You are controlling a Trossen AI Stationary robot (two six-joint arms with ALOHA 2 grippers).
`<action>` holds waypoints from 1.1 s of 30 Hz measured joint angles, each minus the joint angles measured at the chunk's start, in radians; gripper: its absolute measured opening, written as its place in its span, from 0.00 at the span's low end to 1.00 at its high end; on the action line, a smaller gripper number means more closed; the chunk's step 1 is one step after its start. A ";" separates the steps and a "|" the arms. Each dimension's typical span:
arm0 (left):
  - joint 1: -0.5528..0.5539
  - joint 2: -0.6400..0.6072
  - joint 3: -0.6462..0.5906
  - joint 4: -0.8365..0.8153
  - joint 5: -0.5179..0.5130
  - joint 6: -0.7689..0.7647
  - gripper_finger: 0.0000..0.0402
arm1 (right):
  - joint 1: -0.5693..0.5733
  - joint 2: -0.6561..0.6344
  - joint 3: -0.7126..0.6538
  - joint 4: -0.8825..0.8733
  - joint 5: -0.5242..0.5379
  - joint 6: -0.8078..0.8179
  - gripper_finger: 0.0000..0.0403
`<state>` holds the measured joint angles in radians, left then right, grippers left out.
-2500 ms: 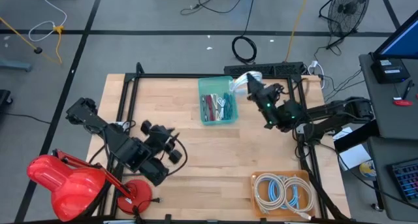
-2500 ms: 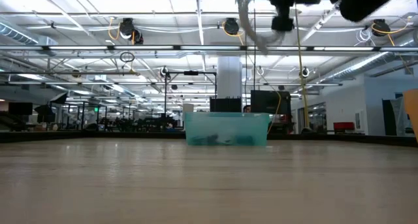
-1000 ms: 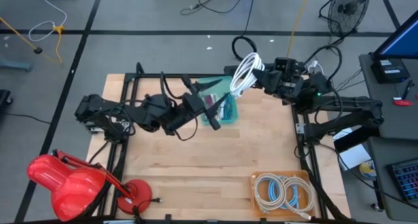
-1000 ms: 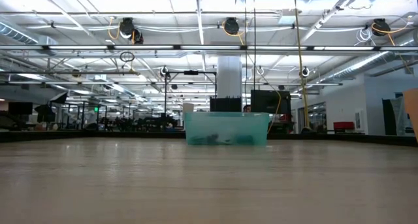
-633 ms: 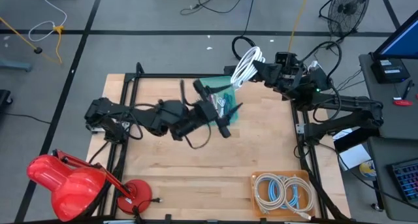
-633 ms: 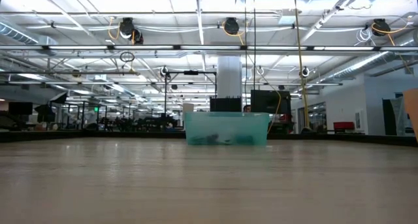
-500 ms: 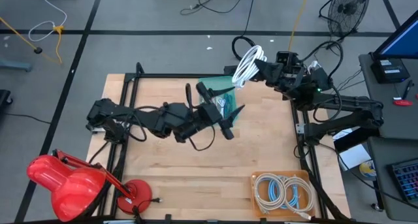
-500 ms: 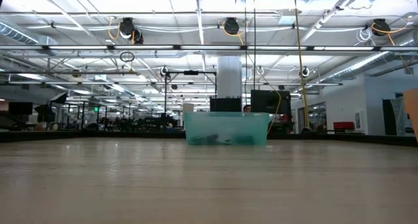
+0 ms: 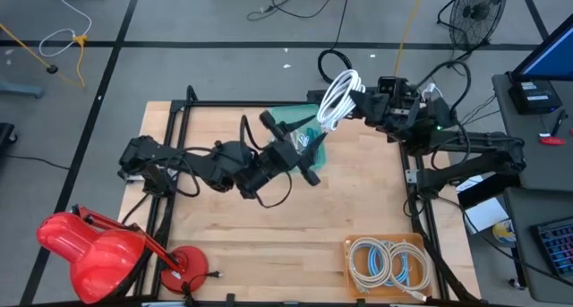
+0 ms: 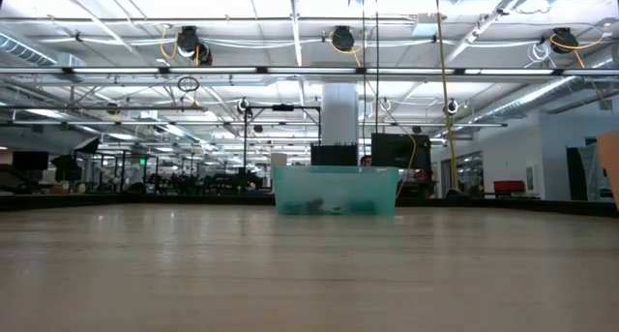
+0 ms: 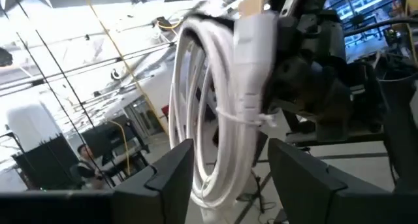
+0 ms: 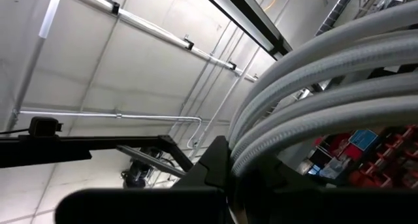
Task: Pick & Place USB Port
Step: Put the white charger cable into the orange bin
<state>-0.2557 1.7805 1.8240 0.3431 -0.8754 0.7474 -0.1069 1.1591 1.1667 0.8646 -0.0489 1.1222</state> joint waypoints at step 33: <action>-0.031 -0.159 -0.001 -0.003 -0.136 -0.305 0.02 | 0.084 0.000 -0.001 -0.052 -0.219 -0.066 0.16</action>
<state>-0.2866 1.6213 1.8233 0.3404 -1.0113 0.4421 -0.0224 1.1595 1.1654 0.8123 -0.2683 1.0564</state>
